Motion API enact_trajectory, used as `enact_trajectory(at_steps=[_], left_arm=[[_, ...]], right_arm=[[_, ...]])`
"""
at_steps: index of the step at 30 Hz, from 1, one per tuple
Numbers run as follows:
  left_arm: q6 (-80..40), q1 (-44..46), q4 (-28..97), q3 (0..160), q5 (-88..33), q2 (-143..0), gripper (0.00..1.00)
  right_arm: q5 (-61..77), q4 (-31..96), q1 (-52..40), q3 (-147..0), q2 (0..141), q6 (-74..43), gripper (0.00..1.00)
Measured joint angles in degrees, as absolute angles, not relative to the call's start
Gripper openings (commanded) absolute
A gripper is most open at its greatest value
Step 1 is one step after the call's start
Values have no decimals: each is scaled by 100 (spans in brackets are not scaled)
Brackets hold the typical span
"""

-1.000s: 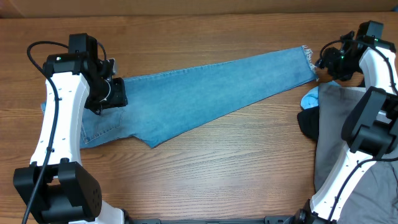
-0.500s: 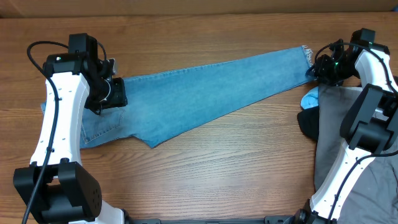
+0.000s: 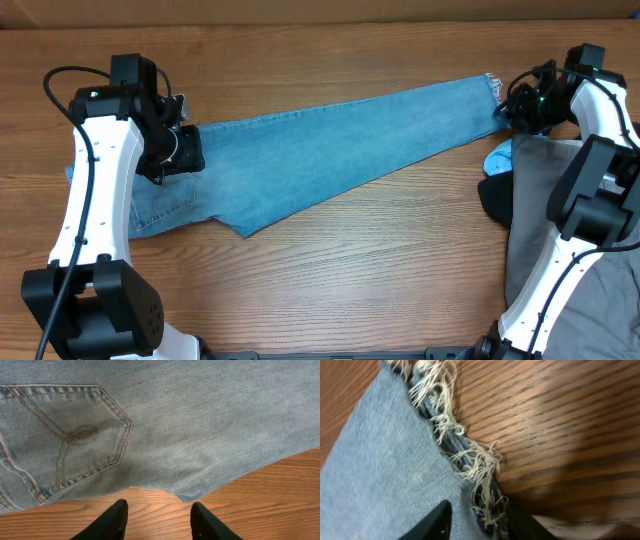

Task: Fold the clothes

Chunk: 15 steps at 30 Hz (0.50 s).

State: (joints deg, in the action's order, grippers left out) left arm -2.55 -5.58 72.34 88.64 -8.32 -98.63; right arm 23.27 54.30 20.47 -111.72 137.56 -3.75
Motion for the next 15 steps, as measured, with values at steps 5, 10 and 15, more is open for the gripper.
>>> enact_trajectory(at_steps=[5, 10, 15], left_arm=[[-255, -558, 7249, 8864, -832, -9863, 43], [-255, -558, 7255, 8864, -832, -9863, 44], [-255, -558, 7269, 8864, -832, -9863, 43]], right_arm=[[2294, 5395, 2027, -11172, 13756, -655, 10], [2296, 5387, 1962, -11172, 13756, -711, 38], [2285, 5380, 1850, -11172, 13756, -742, 25]])
